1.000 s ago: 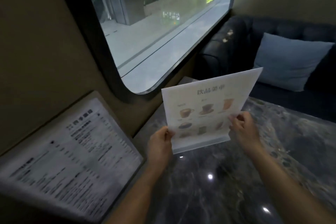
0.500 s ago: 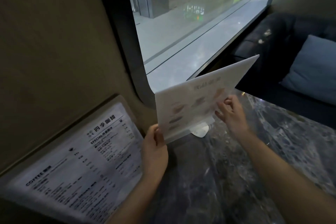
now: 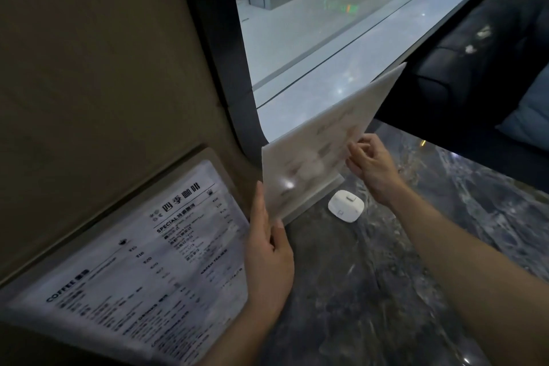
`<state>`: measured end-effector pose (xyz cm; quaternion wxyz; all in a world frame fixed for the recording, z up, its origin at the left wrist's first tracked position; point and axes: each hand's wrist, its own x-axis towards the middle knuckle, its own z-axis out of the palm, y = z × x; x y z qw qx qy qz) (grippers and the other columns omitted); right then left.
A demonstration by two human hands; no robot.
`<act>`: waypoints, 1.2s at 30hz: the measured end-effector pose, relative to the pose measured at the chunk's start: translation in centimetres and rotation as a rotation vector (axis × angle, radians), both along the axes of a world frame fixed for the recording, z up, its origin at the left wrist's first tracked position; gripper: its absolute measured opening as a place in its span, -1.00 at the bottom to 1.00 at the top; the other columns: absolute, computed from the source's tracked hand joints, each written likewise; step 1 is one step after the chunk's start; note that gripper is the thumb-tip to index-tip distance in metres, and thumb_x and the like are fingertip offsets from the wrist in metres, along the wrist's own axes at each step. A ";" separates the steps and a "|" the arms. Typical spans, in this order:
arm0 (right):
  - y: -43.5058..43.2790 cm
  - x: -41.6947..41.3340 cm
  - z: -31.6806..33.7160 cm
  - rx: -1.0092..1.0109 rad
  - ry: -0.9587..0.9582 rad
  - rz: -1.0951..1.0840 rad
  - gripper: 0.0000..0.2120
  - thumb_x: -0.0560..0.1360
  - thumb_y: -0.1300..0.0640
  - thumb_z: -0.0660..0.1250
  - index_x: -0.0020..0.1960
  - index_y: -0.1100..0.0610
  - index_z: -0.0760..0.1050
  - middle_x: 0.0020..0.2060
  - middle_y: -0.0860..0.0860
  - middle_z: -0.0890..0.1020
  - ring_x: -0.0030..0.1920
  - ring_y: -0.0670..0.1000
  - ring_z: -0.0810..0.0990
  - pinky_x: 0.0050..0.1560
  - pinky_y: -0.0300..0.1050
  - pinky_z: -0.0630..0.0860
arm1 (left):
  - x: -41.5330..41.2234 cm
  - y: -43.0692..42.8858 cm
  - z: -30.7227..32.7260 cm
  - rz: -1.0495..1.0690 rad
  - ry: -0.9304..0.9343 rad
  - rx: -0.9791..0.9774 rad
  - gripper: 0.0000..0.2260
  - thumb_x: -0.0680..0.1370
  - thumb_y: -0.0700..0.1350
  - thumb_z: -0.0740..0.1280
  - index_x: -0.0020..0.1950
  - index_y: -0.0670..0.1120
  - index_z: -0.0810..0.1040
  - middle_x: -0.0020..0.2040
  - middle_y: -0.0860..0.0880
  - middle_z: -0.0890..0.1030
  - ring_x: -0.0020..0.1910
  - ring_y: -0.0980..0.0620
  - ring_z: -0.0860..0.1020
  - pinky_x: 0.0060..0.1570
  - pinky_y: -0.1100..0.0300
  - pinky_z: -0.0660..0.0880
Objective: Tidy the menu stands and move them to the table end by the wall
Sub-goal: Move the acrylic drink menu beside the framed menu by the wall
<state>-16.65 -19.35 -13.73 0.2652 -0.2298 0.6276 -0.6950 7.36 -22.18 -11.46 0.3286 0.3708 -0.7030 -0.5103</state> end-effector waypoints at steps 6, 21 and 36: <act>-1.0 -0.2 -0.5 -0.001 -0.032 0.079 -0.93 0.50 0.07 0.27 -0.11 0.04 0.40 -0.30 -0.03 0.48 -0.40 -0.14 0.44 -0.38 -0.27 0.42 | 0.1 0.8 -0.7 -0.026 0.002 -0.002 -0.30 0.57 -0.20 0.20 0.30 0.52 -0.09 0.48 0.17 0.22 0.41 0.23 0.24 0.17 0.45 0.27; -1.8 0.3 0.0 0.147 0.027 0.104 -0.70 0.49 -0.08 0.24 0.11 0.08 0.33 -0.07 -0.03 0.61 -0.23 -0.13 0.62 -0.32 -0.16 0.51 | 1.0 -1.9 6.8 0.319 0.061 -0.642 -0.63 0.53 -0.06 0.23 0.33 -0.05 0.32 0.14 -0.09 0.51 0.12 0.02 0.43 0.10 0.15 0.39; -1.5 1.0 -0.1 0.215 0.052 0.163 -0.65 0.51 -0.06 0.22 0.23 0.06 0.31 -0.04 -0.13 0.54 -0.21 -0.30 0.59 -0.46 -0.49 0.42 | 0.2 -5.5 10.9 0.374 -0.159 -0.955 -0.95 0.46 -0.20 0.38 -0.14 -0.15 0.62 -0.24 0.08 0.39 -0.09 0.09 0.29 -0.04 -0.11 0.21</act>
